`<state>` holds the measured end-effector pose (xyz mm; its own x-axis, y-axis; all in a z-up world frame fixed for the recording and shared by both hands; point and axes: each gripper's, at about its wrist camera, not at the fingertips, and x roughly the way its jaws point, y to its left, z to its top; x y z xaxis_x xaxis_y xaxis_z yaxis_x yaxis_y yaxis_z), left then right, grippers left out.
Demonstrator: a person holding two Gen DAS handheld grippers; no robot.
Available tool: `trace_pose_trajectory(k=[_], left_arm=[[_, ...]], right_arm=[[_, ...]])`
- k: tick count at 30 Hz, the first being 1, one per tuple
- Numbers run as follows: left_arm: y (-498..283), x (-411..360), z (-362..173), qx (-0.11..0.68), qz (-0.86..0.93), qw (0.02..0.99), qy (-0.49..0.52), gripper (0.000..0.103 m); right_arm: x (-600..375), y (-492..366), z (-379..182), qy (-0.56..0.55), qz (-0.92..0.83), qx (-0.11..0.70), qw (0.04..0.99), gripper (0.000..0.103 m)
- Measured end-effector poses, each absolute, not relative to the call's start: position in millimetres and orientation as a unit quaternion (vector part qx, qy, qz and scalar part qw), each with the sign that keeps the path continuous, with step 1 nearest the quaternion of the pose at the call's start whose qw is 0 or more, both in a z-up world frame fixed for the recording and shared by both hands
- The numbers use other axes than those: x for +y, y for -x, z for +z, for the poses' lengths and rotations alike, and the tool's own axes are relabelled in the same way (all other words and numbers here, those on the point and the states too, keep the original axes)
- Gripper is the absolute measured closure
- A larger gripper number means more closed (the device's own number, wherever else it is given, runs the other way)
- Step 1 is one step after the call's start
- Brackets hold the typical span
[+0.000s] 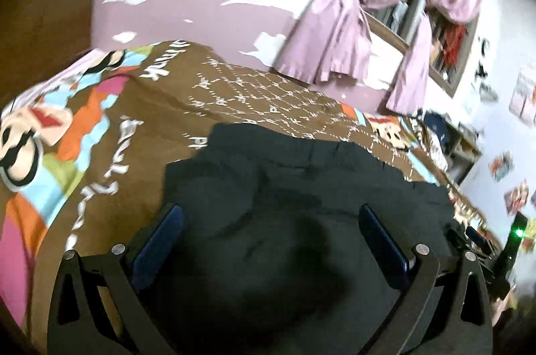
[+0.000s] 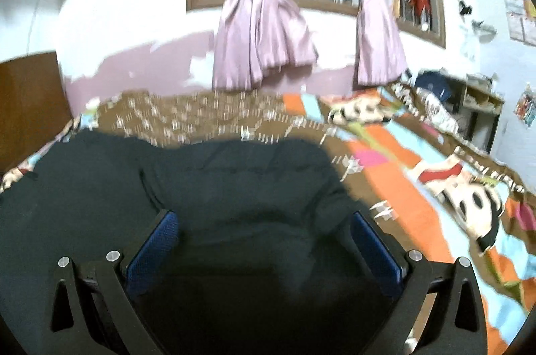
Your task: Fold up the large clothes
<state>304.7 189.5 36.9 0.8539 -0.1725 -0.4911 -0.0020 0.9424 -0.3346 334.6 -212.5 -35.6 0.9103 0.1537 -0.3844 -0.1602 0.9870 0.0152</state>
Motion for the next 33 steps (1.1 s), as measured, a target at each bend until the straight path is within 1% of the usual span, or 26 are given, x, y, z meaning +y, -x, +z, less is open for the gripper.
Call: trace_pose_trajectory(k=[3,6,8,10,12,14,17,19,26,33], left_arm=[[-287,209,37,0.285,-0.032,0.944,0.162,0.001],[-273,224,34,0.275,-0.045,0.946,0.164,0.001],[-281,233,27,0.303,-0.062,0.93,0.2,0.001],[-299,240,13,0.357,-0.097,0.897,0.24,0.001],[-309,244,0,0.391,-0.088,0.88,0.255,0.001],[-315,247,-14,0.419,-0.083,0.863,0.27,0.001],[-320,252,-27,0.432,-0.102,0.841,0.308,0.001],[-321,254,-28,0.432,-0.108,0.838,0.316,0.001],[-321,256,-35,0.429,-0.113,0.836,0.321,0.001],[-324,258,-40,0.425,-0.117,0.835,0.33,0.001]], right_arm=[[-229,-329,-26,0.026,0.089,0.215,0.972,0.0],[-243,-338,-30,0.028,0.122,0.276,0.953,0.0],[-249,-349,-37,0.032,0.133,0.324,0.936,0.0],[-254,-358,-44,0.037,0.108,0.348,0.931,0.0],[-266,-368,-54,0.009,0.088,0.375,0.923,0.0],[-282,-382,-67,-0.056,0.087,0.409,0.906,0.0],[-295,-394,-91,-0.14,0.128,0.46,0.868,0.0],[-296,-394,-96,-0.15,0.14,0.465,0.861,0.0],[-282,-388,-92,-0.113,0.142,0.484,0.856,0.0],[-276,-385,-96,-0.106,0.122,0.475,0.865,0.0]])
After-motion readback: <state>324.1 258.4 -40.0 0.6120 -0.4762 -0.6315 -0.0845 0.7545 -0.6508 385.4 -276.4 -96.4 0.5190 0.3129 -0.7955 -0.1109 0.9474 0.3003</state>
